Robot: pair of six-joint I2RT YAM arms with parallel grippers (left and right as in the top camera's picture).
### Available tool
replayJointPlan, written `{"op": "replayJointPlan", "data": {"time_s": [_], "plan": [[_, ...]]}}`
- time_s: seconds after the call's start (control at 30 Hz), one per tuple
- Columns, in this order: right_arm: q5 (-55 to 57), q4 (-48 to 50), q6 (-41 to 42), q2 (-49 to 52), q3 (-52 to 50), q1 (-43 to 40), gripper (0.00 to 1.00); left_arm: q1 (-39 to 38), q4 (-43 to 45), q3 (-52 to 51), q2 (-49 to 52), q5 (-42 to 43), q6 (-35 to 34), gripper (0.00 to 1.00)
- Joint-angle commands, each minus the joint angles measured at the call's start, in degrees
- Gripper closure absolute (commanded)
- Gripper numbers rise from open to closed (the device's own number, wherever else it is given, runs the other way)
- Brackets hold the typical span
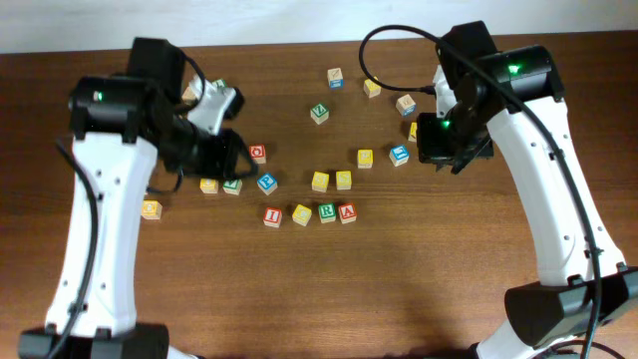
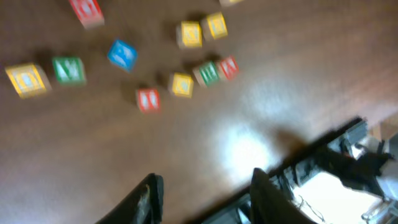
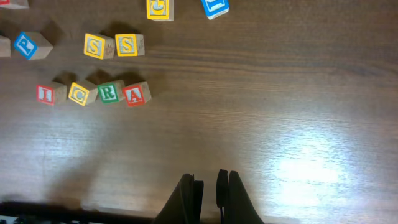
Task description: Spell out ICRA
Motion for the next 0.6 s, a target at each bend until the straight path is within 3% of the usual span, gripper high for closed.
{"op": "replayJointPlan", "data": {"time_s": [0.0, 0.03, 0.07, 0.17, 0.3, 0.4, 0.57], "plan": [[0.92, 2.32, -1.14, -0.79, -2.01, -0.09, 0.96, -4.63, -0.72, -3.98, 1.33, -14.51, -16.39, 0.89], [0.92, 4.02, -1.16, -0.79, -4.13, -0.09, 0.96, -6.49, 1.92, -7.89, 1.33, -18.01, -23.02, 1.00], [0.92, 5.44, -1.16, -0.72, -6.56, -0.09, 0.96, -7.48, 4.81, -11.45, 1.33, -19.47, -26.16, 1.00], [0.94, 12.37, -1.16, -0.72, -15.96, -0.09, 0.96, -7.93, 14.16, -21.77, 1.33, -19.67, -27.17, 1.00], [-2.03, 25.92, -1.09, -0.72, -30.84, -0.09, 0.96, -7.96, 33.11, -36.87, 1.42, -21.64, -27.19, 1.00], [-7.28, 34.64, -1.07, -0.72, -34.86, -0.09, 0.96, -7.93, 43.23, -40.94, 1.49, -25.27, -27.19, 1.00], [-10.91, 45.16, 1.33, -0.52, -35.41, 1.77, 0.96, -7.96, 55.71, -41.09, 2.58, -23.69, -28.70, 1.00]]}}
